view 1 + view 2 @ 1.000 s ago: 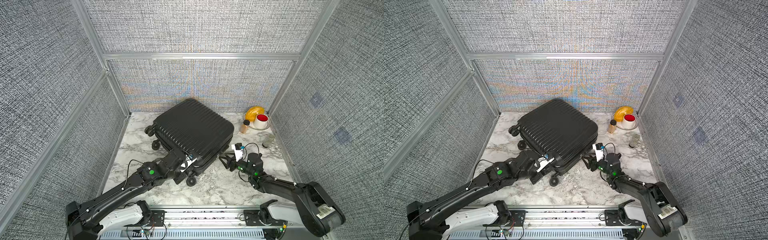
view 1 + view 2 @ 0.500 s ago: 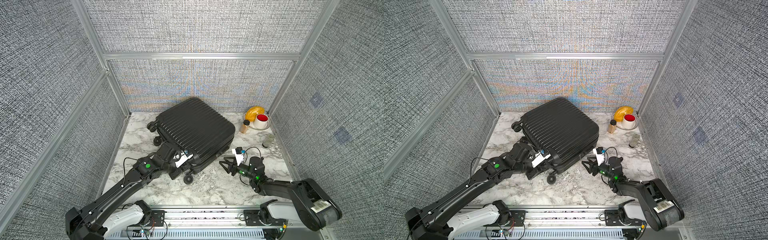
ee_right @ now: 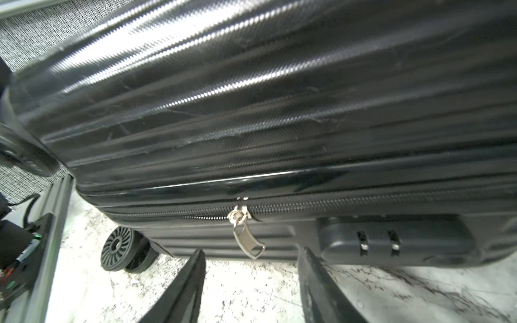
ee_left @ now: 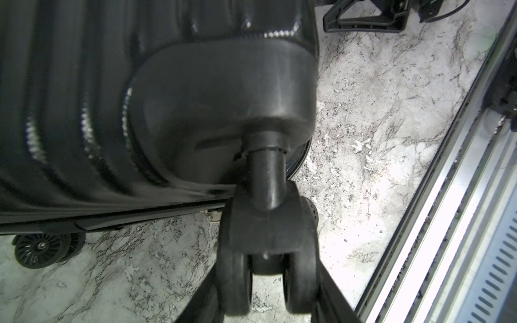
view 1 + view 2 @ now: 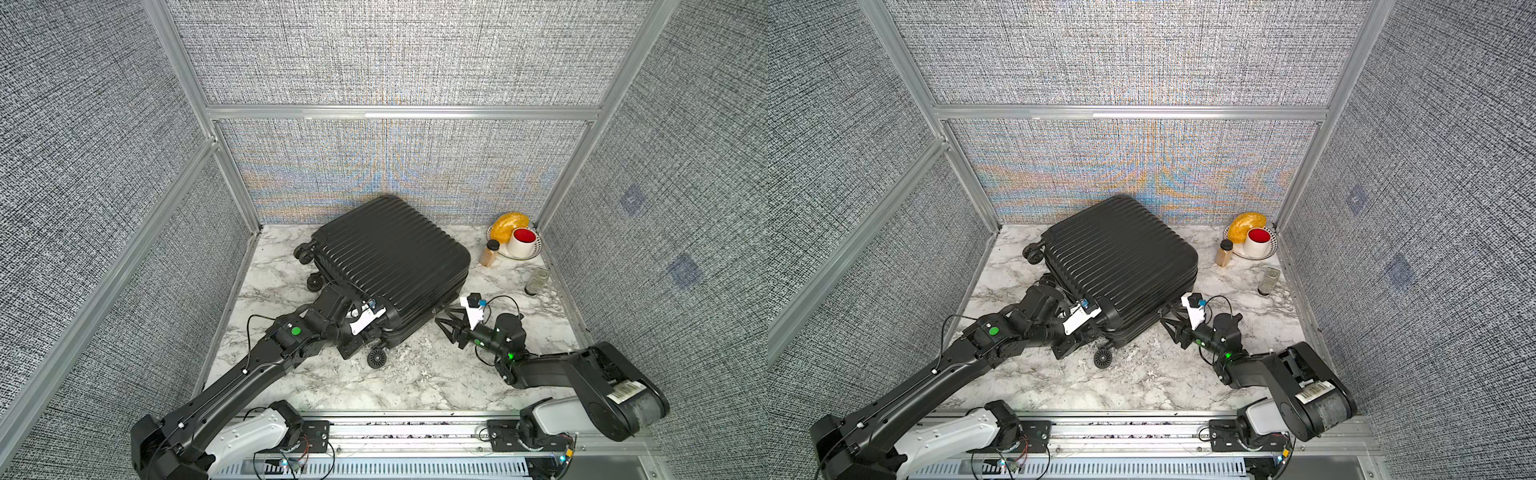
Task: Open the suitcase zippers
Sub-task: Adjust the suitcase at the center of the board, then unzip the zipper on the suitcase.
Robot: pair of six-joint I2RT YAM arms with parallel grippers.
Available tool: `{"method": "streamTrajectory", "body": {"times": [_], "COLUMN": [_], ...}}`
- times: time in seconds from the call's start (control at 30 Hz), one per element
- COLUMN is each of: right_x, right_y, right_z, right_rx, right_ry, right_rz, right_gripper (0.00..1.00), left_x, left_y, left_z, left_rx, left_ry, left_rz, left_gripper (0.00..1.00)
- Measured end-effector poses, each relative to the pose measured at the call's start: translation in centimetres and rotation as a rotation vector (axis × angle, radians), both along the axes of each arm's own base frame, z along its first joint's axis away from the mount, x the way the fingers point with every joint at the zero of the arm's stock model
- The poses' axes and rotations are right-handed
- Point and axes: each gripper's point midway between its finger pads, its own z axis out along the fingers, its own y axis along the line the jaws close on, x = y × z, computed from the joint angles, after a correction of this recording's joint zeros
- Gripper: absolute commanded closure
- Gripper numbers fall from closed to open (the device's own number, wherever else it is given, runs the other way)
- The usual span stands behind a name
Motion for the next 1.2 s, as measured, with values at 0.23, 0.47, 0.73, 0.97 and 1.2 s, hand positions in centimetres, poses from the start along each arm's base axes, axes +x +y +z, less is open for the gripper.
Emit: {"method": "streamTrajectory", "body": {"times": [0.23,0.47,0.73,0.97,1.2], "right_x": [0.8,1.5,1.9,2.1,2.3], "right_y": [0.5,1.2,1.8,2.1,2.0], "right_z": [-0.6,-1.1,-1.6,-2.2,-2.4], "right_rx": [-0.019,-0.025,-0.026,-0.036,-0.039], "right_ry": [-0.010,-0.009,0.000,0.015,0.019], "right_rz": [-0.034,-0.041,-0.032,-0.034,-0.046], "right_gripper": [0.52,0.59,0.69,0.75,0.82], "left_x": [0.0,0.0,0.0,0.2,0.2], "left_y": [0.0,0.0,-0.1,0.0,0.0], "left_z": [0.0,0.0,-0.1,0.0,0.0], "left_rx": [-0.001,0.000,0.001,0.000,0.001], "left_ry": [0.002,0.003,0.007,0.005,0.005], "left_rz": [0.000,0.000,0.000,0.004,0.004], "left_gripper": [1.00,1.00,1.00,1.00,1.00]}}
